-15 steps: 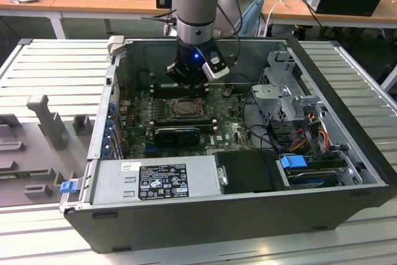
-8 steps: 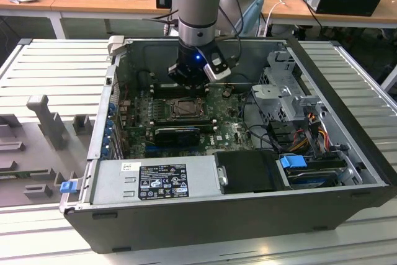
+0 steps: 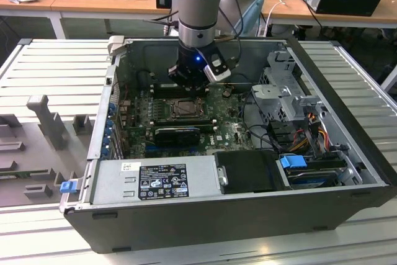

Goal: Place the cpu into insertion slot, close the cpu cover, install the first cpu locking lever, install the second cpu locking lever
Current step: 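Install the first cpu locking lever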

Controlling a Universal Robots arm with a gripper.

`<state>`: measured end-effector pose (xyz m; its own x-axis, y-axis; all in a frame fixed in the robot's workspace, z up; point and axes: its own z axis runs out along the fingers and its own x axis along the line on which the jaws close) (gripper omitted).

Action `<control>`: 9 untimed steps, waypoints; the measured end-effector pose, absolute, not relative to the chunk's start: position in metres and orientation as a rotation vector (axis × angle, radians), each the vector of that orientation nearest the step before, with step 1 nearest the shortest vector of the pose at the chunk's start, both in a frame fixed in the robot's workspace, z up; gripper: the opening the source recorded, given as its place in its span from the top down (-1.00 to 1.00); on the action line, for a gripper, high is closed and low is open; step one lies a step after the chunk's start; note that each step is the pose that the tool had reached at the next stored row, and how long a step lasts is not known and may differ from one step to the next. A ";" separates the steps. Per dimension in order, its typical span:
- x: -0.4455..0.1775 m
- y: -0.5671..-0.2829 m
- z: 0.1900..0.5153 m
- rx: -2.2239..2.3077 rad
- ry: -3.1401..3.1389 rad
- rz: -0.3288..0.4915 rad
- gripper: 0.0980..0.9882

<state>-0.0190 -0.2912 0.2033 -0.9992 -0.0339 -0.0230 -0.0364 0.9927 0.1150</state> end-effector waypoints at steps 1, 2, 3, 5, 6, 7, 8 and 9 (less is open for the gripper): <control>-0.019 -0.291 0.203 -0.055 3.115 0.179 0.98; -0.019 -0.291 0.203 -0.055 3.115 0.178 0.98; -0.019 -0.291 0.203 -0.055 3.115 0.176 0.98; -0.019 -0.291 0.203 -0.055 3.115 0.176 0.98; -0.019 -0.292 0.203 -0.055 3.115 0.174 0.98; -0.019 -0.292 0.203 -0.055 3.115 0.175 0.98; -0.019 -0.292 0.203 -0.055 3.115 0.176 0.98; -0.019 -0.292 0.202 -0.055 3.114 0.177 0.98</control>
<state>-0.0189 -0.2925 0.2023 -0.9991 -0.0340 -0.0238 -0.0365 0.9930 0.1127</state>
